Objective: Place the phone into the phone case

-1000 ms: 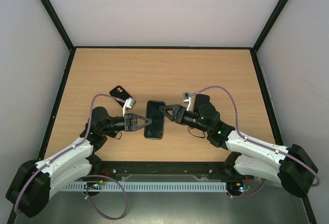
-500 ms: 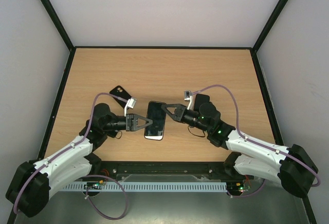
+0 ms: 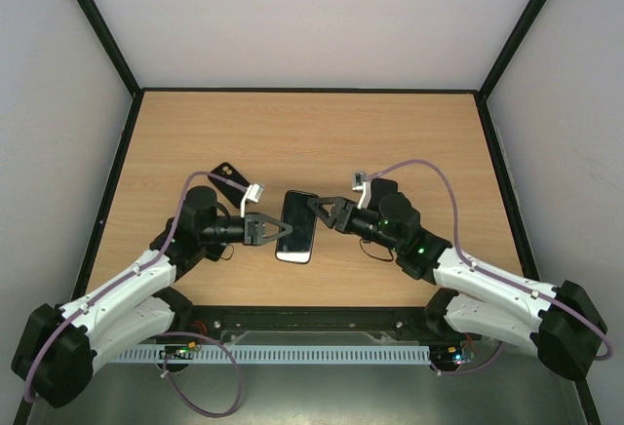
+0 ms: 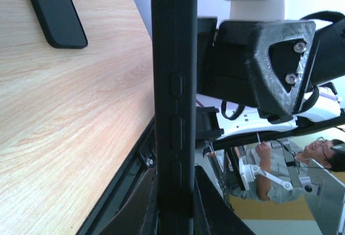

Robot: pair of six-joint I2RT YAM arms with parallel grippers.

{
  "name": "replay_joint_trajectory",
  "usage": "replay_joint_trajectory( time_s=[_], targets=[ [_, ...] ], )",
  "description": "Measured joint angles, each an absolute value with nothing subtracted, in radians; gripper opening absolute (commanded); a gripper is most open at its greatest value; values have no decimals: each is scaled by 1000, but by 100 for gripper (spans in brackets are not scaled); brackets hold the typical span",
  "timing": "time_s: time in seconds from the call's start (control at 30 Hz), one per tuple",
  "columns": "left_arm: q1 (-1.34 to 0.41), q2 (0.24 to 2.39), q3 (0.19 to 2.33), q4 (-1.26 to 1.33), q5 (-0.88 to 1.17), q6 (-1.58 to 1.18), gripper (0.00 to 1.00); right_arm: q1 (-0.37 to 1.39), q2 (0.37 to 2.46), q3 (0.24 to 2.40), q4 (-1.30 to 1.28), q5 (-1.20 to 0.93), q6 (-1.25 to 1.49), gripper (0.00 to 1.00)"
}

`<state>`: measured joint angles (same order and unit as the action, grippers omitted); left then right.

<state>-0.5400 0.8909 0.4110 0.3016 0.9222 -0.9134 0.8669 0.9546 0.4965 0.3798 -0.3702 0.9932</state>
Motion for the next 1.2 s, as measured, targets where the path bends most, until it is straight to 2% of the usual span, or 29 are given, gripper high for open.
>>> replay_joint_trajectory(
  time_s=[0.07, 0.13, 0.37, 0.57, 0.83, 0.97, 1.03, 1.1, 1.13, 1.2],
  targets=[
    [-540, 891, 410, 301, 904, -933, 3, 867, 955, 482, 407, -381, 1013, 65],
    [-539, 891, 409, 302, 877, -957, 3, 868, 957, 456, 446, -402, 1031, 67],
    [-538, 891, 409, 346, 808, -1005, 3, 869, 1003, 371, 560, -484, 1111, 61],
    [-538, 896, 408, 406, 765, -1039, 3, 871, 1010, 351, 630, -540, 1138, 46],
    [-538, 903, 408, 430, 735, -1055, 3, 870, 1050, 338, 708, -580, 1177, 4],
    [-538, 902, 408, 421, 730, -1065, 4, 870, 1036, 325, 723, -578, 1177, 2],
    [-538, 897, 408, 418, 725, -1066, 17, 871, 1029, 322, 722, -576, 1173, 2],
    [-538, 889, 410, 401, 717, -1061, 38, 871, 1028, 322, 719, -569, 1170, 2],
    [-539, 884, 411, 382, 706, -1052, 54, 873, 1028, 323, 716, -566, 1167, 2],
    [-531, 870, 417, 322, 656, -1030, 68, 875, 1027, 324, 676, -549, 1159, 2]
  ],
)
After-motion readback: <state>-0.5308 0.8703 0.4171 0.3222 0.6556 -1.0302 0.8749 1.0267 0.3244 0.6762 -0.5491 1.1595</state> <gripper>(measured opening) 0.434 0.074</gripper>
